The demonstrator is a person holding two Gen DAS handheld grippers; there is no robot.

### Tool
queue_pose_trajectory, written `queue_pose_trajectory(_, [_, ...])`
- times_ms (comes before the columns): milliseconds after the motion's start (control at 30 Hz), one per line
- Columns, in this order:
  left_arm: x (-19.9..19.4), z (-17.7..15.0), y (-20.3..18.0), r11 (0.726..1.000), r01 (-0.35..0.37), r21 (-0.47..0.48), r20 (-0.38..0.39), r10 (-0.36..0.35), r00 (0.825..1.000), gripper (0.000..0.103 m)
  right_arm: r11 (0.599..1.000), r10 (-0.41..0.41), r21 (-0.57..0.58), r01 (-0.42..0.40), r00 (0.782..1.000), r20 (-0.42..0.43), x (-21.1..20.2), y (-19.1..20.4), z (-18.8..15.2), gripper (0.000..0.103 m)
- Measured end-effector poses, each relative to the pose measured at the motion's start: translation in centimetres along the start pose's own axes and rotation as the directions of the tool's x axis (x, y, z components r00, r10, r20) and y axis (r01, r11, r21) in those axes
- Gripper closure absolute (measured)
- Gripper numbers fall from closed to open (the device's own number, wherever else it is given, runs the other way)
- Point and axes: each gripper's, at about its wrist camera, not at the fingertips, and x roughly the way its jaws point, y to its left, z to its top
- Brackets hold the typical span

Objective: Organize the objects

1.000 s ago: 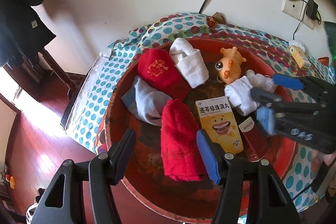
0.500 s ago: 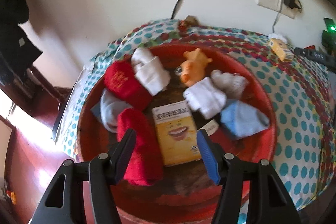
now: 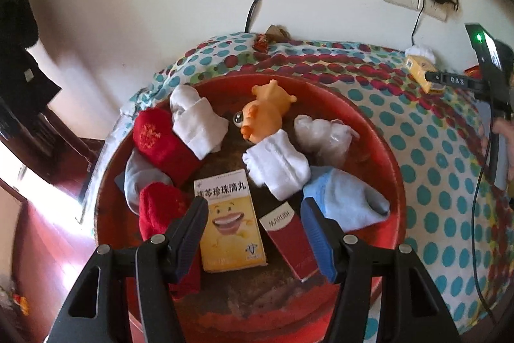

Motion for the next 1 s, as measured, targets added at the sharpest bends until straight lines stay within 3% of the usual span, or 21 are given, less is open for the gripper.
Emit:
queue_pose_trajectory(167, [0.2,0.8,-0.6,1.000,-0.020,0.003,-0.006,0.020,1.000,0.041,1.000,-0.012,0.003,0.012,1.000,0.020,0.5,0.4,0.5,0.025])
queue_pose_trajectory(367, [-0.3,1.3,-0.9,0.998,-0.047,-0.030,0.023,0.047,0.999,0.041,0.998,0.037,-0.056,-0.034,0.997,0.061,-3.7,2.0,-1.4,0.019])
queue_pose_trajectory(633, [-2.1,0.3,-0.2,0.995,-0.038,-0.092,0.035,0.042,0.999,0.041,0.967,0.212,-0.156,-0.200,0.975,0.065,-10.8,8.9,-5.2,0.004])
queue_pose_trajectory(833, [-4.7,-1.1,1.8,0.986,-0.065,-0.152,0.082,0.078,0.994,0.041,0.942,0.251,-0.237,-0.240,0.968,0.020,-14.4,14.6,-8.4,0.000])
queue_pose_trajectory(1000, [-6.1,-2.1,4.1,0.973,-0.043,-0.225,0.090,0.065,0.994,0.041,0.921,0.254,-0.295,-0.252,0.967,-0.034,-16.0,18.3,-10.6,0.000])
